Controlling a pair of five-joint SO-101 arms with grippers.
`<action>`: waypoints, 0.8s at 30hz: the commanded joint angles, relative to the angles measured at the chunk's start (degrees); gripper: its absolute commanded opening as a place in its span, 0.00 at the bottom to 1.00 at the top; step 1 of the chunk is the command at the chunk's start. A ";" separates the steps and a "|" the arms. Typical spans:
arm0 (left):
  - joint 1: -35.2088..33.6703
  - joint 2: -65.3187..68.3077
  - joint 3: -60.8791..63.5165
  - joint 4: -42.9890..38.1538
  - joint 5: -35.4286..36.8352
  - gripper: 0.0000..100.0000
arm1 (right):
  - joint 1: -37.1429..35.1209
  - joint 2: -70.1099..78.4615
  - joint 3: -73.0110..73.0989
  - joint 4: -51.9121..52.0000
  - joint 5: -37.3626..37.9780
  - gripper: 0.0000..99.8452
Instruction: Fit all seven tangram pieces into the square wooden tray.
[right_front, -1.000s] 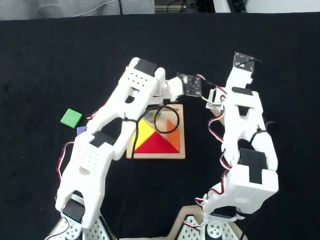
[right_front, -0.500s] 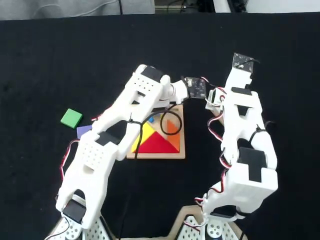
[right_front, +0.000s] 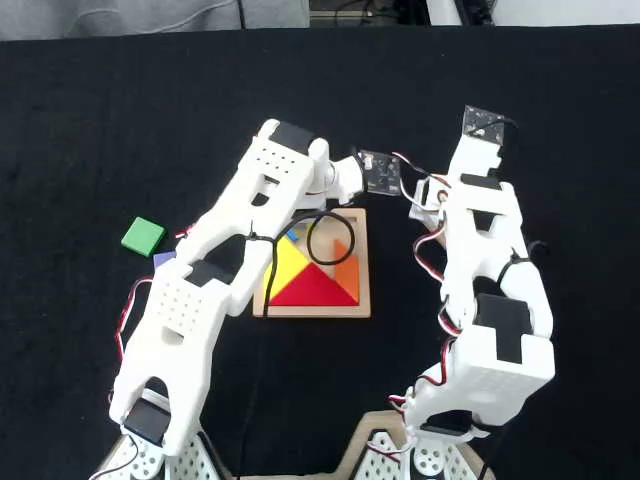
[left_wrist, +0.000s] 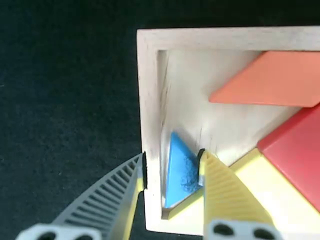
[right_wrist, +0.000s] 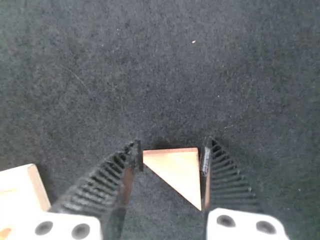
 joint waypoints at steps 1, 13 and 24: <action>-6.90 -0.18 -1.45 -2.29 -0.18 0.19 | 0.88 -3.65 -3.38 -0.79 -0.53 0.19; -11.12 1.85 -1.80 -2.11 -0.18 0.19 | -0.09 -3.74 -3.38 -0.79 -0.44 0.19; -13.76 2.29 -1.98 0.09 -3.52 0.19 | -0.18 -3.74 -3.38 -0.79 -0.44 0.19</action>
